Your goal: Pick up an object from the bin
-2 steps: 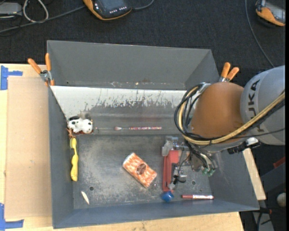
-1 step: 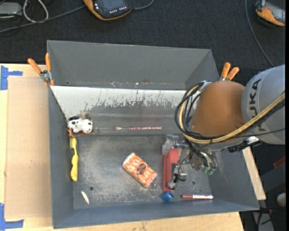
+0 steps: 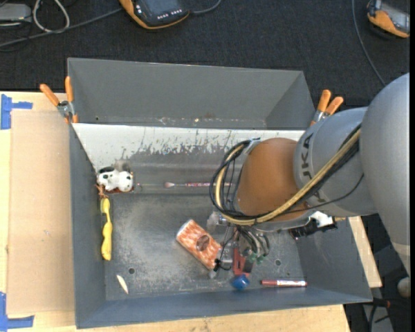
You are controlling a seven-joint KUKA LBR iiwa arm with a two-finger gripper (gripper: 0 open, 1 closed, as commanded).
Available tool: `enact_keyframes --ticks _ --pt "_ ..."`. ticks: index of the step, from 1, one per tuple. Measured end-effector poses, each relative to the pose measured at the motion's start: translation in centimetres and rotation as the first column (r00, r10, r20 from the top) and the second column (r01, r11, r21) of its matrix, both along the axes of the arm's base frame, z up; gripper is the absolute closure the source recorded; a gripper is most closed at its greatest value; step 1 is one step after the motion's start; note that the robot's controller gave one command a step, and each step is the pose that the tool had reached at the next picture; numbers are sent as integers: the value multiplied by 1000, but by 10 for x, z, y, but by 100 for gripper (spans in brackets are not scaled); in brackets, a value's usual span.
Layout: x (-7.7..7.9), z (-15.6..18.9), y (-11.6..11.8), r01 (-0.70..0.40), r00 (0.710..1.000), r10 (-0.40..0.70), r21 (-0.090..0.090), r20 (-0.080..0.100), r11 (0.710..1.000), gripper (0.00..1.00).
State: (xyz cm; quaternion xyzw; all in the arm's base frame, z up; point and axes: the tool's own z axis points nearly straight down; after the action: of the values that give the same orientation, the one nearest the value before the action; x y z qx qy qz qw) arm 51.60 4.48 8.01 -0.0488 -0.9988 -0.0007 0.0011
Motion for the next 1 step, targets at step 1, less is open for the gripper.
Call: enact_keyframes --ticks 1 --pt "0 -18 8 191 982 -191 -1 3 982 0"
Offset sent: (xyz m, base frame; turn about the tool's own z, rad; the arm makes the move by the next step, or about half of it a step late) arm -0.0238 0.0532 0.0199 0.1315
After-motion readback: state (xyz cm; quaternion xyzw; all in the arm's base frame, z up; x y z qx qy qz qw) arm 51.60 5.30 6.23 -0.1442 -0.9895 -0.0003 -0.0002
